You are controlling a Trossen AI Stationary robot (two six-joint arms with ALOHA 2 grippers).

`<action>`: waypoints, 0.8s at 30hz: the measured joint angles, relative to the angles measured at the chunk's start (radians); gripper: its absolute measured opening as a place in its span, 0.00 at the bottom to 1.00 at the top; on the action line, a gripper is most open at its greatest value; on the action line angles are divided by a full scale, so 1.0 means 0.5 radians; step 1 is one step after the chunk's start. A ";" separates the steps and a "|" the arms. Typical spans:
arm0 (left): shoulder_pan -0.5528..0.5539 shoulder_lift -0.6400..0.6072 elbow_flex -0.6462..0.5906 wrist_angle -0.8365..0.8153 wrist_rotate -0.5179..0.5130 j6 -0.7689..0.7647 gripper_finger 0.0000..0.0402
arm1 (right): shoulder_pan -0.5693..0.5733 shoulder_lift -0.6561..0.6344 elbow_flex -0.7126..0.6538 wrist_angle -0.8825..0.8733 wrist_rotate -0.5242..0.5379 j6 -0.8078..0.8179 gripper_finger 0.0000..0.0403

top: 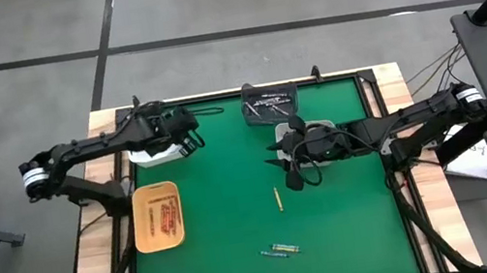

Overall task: Sort crayons
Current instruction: Put the green crayon into the gray bin

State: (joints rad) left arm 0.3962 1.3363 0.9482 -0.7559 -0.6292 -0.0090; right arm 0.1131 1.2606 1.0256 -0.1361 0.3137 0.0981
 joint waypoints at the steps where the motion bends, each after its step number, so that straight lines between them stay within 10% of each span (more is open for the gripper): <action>1: -0.051 -0.028 0.010 0.001 -0.001 -0.052 0.23 | 0.000 0.000 0.000 -0.017 -0.003 0.031 0.38; 24: -1.458 -0.108 -0.002 0.775 -0.617 -0.751 0.23 | 0.005 0.013 0.019 -0.110 -0.427 0.575 0.34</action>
State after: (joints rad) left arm -0.3327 1.2821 0.9470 -0.3684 -0.9379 -0.3848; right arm 0.1158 1.2670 1.0350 -0.1911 0.1004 0.3853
